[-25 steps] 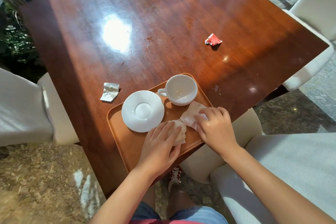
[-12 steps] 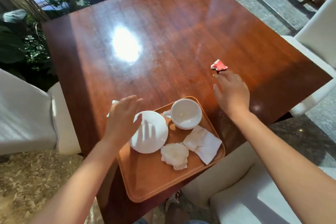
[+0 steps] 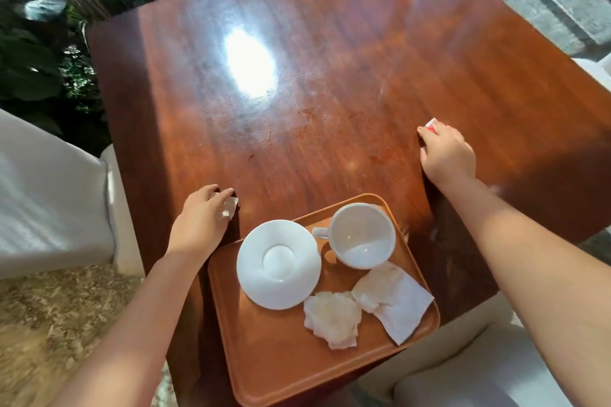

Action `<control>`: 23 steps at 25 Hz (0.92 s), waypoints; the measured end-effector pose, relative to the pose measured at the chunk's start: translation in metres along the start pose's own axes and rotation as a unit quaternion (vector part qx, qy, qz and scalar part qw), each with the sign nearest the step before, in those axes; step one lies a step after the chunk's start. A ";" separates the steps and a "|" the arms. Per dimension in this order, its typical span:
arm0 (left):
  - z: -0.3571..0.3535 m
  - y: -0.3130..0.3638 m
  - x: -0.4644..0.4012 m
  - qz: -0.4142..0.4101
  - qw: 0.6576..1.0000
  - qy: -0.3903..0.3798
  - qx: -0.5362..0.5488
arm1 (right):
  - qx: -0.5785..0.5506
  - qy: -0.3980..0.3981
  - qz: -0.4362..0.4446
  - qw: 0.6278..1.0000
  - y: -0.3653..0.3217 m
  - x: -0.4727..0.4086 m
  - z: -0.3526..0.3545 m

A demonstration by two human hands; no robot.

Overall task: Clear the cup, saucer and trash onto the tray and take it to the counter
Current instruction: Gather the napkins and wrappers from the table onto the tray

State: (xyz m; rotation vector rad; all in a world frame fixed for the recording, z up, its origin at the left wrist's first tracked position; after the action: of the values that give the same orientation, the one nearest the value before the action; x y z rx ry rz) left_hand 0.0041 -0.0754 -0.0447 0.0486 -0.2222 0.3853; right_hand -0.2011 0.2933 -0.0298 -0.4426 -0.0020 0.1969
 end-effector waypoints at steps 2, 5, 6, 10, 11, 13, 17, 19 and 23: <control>0.002 0.000 0.000 -0.003 1.000 0.010 0.015 | -0.019 0.024 0.005 1.000 0.001 -0.001 0.004; 0.005 0.000 0.000 0.004 0.999 0.014 0.038 | -0.031 0.058 0.022 0.998 -0.001 0.005 0.009; 0.007 0.000 0.000 0.003 0.999 0.018 0.037 | -0.029 0.062 0.029 0.997 -0.003 0.008 0.008; 0.015 0.006 0.005 0.006 0.998 0.037 0.051 | -0.012 0.049 0.042 0.998 -0.008 0.022 0.009; 0.017 0.007 0.007 0.015 0.997 0.036 0.065 | -0.012 0.049 0.042 0.998 -0.010 0.028 0.011; 0.026 0.008 0.012 0.028 0.995 0.043 0.087 | -0.036 0.067 0.061 0.995 -0.019 0.042 0.025; 0.061 0.015 0.040 0.011 0.985 0.100 0.138 | -0.088 0.151 0.166 0.971 -0.063 0.086 0.073; 0.070 0.023 0.066 0.005 0.974 0.089 0.206 | -0.098 0.177 0.231 0.952 -0.097 0.122 0.092; 0.057 0.039 0.128 -0.006 0.959 0.047 0.280 | -0.128 0.131 0.323 0.928 -0.154 0.204 0.080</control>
State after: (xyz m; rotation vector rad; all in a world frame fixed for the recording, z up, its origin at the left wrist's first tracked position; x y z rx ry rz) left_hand 0.0934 0.0022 0.0398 0.5894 -0.0123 0.4286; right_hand 0.0243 0.2297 0.1003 -0.7205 0.3909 0.7934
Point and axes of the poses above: each hand's wrist, its own x-axis away from the middle knuckle, its own z-axis out of the back of the hand, y = z × x, the point moved 9 cm from there along -x, towards the middle knuckle, and after that the axes turned 15 degrees about -x, right-handed, at the moved point
